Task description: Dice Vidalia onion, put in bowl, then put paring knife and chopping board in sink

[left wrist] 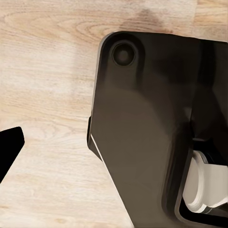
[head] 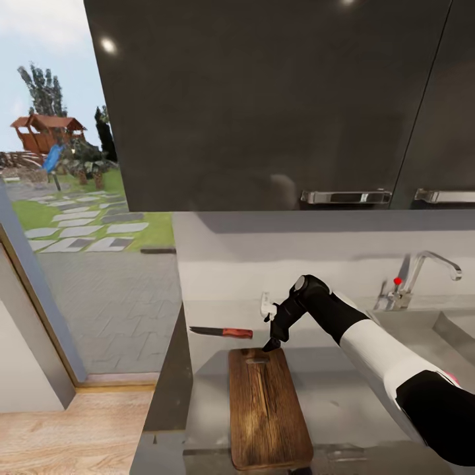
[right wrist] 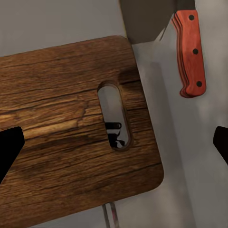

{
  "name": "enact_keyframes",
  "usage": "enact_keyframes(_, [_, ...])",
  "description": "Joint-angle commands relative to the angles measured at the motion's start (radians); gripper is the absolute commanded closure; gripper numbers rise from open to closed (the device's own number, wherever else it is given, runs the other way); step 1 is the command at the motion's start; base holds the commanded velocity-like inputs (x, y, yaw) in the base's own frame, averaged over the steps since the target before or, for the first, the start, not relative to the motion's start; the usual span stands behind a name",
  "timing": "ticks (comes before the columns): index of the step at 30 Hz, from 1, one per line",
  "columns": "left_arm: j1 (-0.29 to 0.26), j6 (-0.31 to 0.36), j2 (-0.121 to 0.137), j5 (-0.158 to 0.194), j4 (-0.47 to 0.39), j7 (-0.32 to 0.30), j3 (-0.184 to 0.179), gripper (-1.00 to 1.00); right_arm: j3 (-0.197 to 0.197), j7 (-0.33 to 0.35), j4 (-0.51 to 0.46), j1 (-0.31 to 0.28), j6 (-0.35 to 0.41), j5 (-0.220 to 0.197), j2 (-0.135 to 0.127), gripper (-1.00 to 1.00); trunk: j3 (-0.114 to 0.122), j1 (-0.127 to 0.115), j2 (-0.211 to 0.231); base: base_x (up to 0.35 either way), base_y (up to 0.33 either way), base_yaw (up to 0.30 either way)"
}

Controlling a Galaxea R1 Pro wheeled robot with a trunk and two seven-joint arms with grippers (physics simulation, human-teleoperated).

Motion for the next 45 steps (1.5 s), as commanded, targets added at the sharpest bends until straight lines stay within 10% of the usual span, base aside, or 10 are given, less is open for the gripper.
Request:
enact_keyframes(1, [0.000,-0.005,0.000,0.007,0.002,-0.001,0.001,-1.00,0.003,0.002,-0.002,0.000,0.010,0.000,-0.001,-1.00,-0.002,0.000,-0.001,0.000,0.000,0.000])
enact_keyframes(45, [0.000,-0.005,-0.003,0.007,0.002,-0.001,0.001,-1.00,0.002,-0.001,0.007,0.000,0.004,0.000,0.003,-1.00,-0.044,0.000,-0.001,0.000,0.000,0.000])
